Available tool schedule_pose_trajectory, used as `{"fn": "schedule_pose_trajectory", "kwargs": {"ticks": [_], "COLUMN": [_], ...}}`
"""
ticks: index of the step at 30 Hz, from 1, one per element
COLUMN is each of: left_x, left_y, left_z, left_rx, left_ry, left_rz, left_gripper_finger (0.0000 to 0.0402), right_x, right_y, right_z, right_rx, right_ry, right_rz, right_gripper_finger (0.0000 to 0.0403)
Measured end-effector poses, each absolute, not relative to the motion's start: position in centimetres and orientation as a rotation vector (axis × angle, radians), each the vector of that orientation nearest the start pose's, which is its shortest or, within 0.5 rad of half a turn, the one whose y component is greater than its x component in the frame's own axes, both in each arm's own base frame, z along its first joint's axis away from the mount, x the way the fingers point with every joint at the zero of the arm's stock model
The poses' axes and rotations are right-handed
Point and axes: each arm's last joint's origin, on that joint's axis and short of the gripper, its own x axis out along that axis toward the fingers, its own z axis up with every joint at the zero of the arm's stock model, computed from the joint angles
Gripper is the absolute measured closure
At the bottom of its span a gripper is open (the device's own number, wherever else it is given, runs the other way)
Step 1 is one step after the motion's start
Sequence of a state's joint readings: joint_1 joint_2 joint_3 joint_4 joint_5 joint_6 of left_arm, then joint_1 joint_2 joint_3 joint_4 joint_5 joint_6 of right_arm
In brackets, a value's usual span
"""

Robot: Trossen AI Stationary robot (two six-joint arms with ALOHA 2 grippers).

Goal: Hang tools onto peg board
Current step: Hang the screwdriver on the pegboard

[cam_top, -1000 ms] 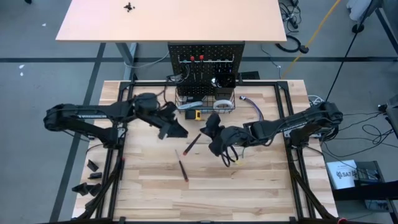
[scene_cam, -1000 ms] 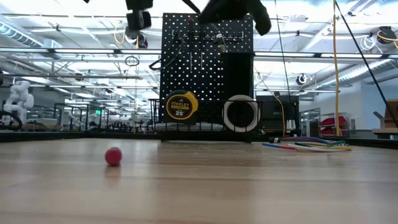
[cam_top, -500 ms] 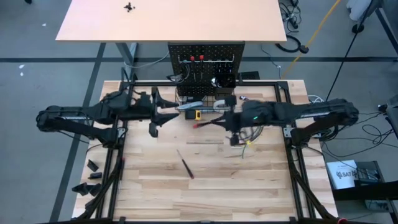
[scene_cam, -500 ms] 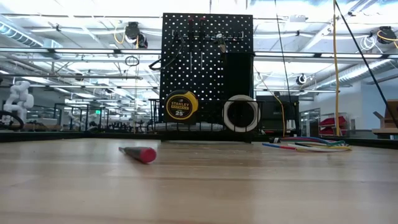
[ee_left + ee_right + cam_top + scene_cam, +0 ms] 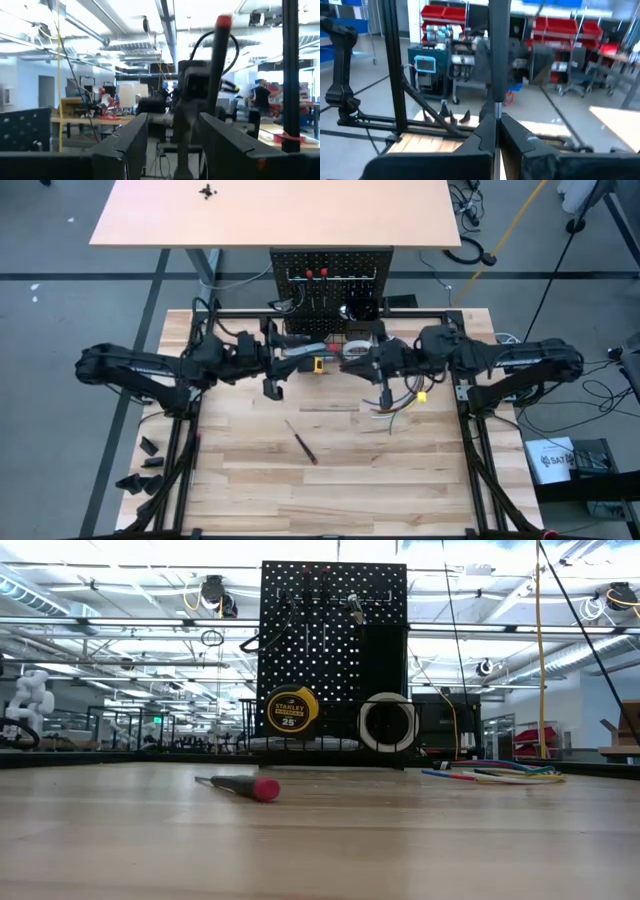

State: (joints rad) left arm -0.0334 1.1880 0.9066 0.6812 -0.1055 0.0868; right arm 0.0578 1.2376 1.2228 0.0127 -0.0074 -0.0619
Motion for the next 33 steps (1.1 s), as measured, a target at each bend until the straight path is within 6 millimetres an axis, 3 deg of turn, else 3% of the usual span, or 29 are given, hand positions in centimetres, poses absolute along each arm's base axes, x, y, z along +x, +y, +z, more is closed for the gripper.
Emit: {"fn": "schedule_pose_trajectory", "kwargs": {"ticks": [10, 20, 33], "left_x": [28.6, 28.8, 28.4], "left_y": [-1.4, -1.5, -1.6], "left_z": [38.3, 38.6, 39.6], "left_rx": [0.081, 0.088, 0.075], "left_ry": [-0.377, -0.301, -0.403], "left_rz": [-0.020, -0.060, -0.052], "left_gripper_finger": [0.0224, 0.0224, 0.0224], "right_x": [30.4, 30.4, 30.5], "right_y": [1.8, 1.8, 1.4], "right_z": [38.4, 38.5, 38.1], "right_rx": [-0.035, -0.040, -0.024], "right_ry": [0.085, 0.073, 0.109], "right_rz": [0.067, 0.060, -0.006], "right_gripper_finger": [0.0401, 0.0402, 0.0402]}}
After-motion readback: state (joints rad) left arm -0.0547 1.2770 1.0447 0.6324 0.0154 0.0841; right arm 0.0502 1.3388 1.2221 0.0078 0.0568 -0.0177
